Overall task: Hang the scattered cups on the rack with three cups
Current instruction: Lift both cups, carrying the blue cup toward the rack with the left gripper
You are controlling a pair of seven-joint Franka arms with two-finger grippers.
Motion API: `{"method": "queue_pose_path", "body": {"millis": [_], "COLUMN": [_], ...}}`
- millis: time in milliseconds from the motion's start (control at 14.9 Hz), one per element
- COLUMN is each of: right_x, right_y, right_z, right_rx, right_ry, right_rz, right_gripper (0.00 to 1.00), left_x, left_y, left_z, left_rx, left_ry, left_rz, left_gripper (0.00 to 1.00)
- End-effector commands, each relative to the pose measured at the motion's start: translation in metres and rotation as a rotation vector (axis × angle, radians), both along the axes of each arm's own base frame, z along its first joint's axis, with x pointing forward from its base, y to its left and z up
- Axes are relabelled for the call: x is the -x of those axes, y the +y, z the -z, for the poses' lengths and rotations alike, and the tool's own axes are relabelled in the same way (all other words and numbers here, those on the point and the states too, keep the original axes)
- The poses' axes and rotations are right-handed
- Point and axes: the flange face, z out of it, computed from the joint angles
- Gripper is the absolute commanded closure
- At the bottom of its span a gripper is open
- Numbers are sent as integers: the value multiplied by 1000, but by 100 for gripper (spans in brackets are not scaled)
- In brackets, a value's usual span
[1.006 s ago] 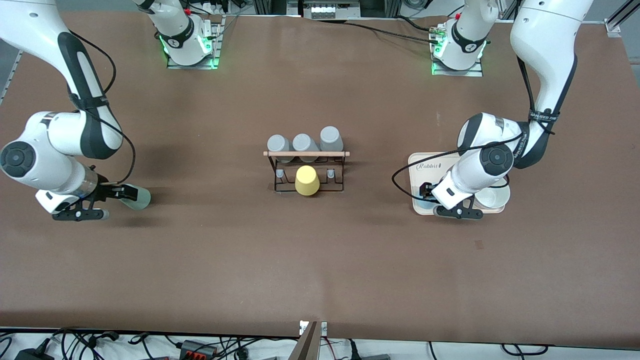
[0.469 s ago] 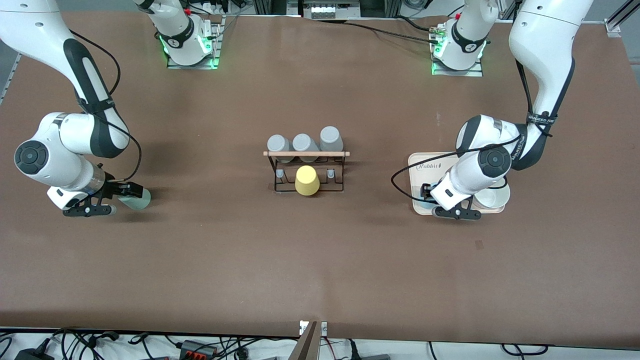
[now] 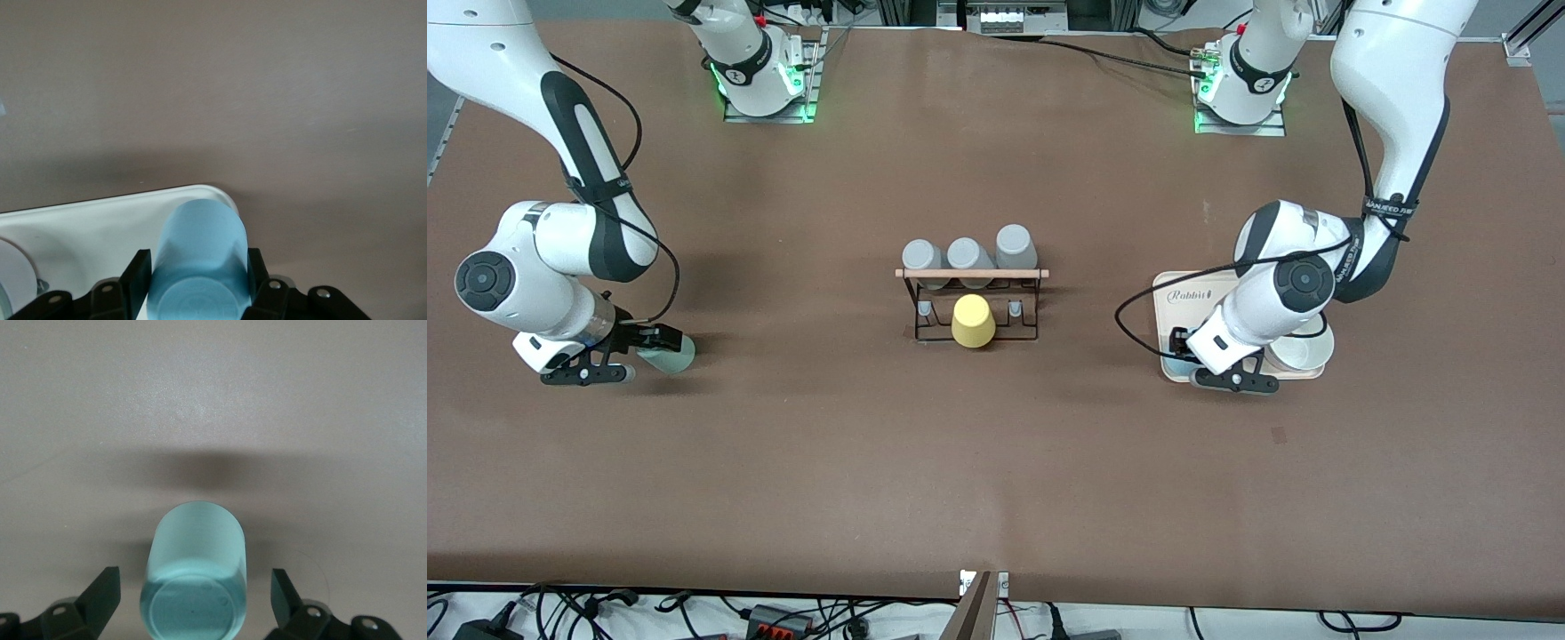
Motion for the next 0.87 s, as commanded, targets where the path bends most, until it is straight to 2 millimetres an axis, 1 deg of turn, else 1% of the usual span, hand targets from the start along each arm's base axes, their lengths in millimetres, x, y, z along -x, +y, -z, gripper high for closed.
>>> {"method": "queue_pose_path", "body": {"millis": [0, 67, 134, 201, 268, 402, 469, 536, 603, 804], "right_x": [2, 3, 2, 3, 2, 2, 2, 1, 0, -8], "right_y": [-1, 0, 1, 0, 1, 1, 1, 0, 1, 7], "right_z": [2, 2, 1, 2, 1, 1, 1, 0, -1, -15], "right_rx": [-3, -3, -2, -2, -2, -2, -2, -2, -2, 1], "right_ry": [-2, 0, -2, 0, -2, -2, -2, -3, -6, -32], "right_rz": [-19, -21, -22, -21, -22, -21, -21, -21, -20, -30], "right_gripper": [19, 28, 38, 46, 50, 50, 50, 50, 50, 50], "left_x": [-12, -16, -14, -13, -14, -12, -6, 0, 3, 14], "left_y": [-29, -40, -66, -90, -114, -157, -178, -195, -208, -227], "left_z": [-51, -63, -70, -81, -90, -111, -114, -111, -113, -122], "left_rx": [-1, 8, 23, 42, 62, 105, 116, 120, 127, 134], "left_ry": [8, 6, 4, 0, -2, -9, -6, 2, 3, -2], "left_rz": [-19, -41, -61, -106, -139, -185, -209, -237, -262, -248], "left_gripper": [99, 99, 99, 99, 99, 99, 99, 99, 99, 99]}}
